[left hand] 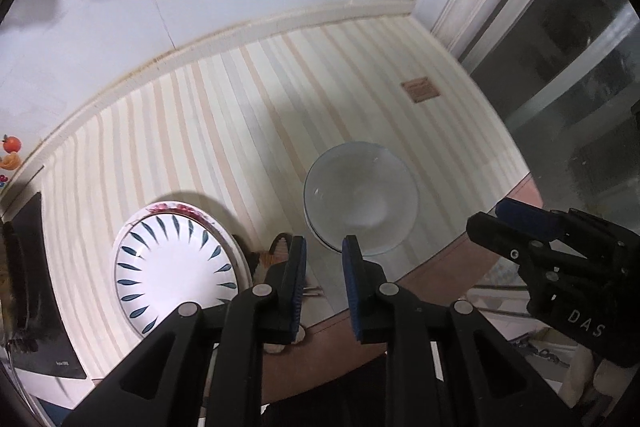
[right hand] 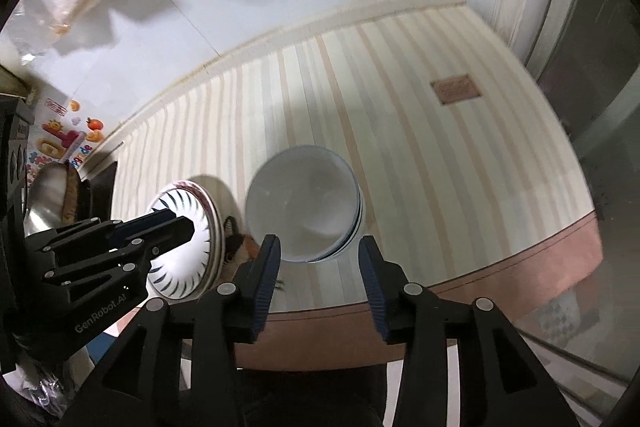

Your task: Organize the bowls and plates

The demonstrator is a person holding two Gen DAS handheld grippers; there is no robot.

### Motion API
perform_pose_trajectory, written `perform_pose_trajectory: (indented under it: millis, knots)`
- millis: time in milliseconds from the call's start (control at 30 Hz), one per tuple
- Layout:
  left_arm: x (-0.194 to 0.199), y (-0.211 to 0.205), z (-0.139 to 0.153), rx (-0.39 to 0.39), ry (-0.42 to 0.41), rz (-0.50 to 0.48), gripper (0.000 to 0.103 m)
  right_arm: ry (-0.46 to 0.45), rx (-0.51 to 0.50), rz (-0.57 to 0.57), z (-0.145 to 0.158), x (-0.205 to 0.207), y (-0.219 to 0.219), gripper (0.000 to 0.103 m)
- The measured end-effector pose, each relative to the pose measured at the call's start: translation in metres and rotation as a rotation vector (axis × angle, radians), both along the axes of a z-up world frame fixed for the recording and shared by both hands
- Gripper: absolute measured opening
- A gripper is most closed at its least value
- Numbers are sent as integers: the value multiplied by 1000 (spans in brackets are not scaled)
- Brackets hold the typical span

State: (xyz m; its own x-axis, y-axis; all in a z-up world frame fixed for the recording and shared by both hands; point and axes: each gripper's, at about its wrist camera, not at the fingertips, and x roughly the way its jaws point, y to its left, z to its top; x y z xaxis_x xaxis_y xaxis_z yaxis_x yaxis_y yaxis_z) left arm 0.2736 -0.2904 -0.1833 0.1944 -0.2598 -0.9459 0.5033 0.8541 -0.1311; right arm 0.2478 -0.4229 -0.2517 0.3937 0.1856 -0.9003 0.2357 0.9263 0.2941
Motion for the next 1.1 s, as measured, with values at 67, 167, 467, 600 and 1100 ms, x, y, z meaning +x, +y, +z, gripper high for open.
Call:
perform_pose_trajectory:
  millis: [67, 167, 467, 600, 1100]
  knots:
    - [-5, 6, 12, -13, -26, 6, 21, -14, -14, -1, 14, -7, 1, 50]
    - [-11, 12, 26, -39, -48, 10, 23, -38, -34, -4, 33, -19, 4, 59]
    - [-23, 23, 53, -91, -83, 5, 71, -60, -52, -17, 60, -44, 8, 79]
    - [-23, 22, 55, -103, -82, 6, 85, -66, -57, -20, 65, -51, 8, 87]
    - [29, -1, -17, -120, 113, 45, 88, -47, 141, -78, 9, -21, -40, 94]
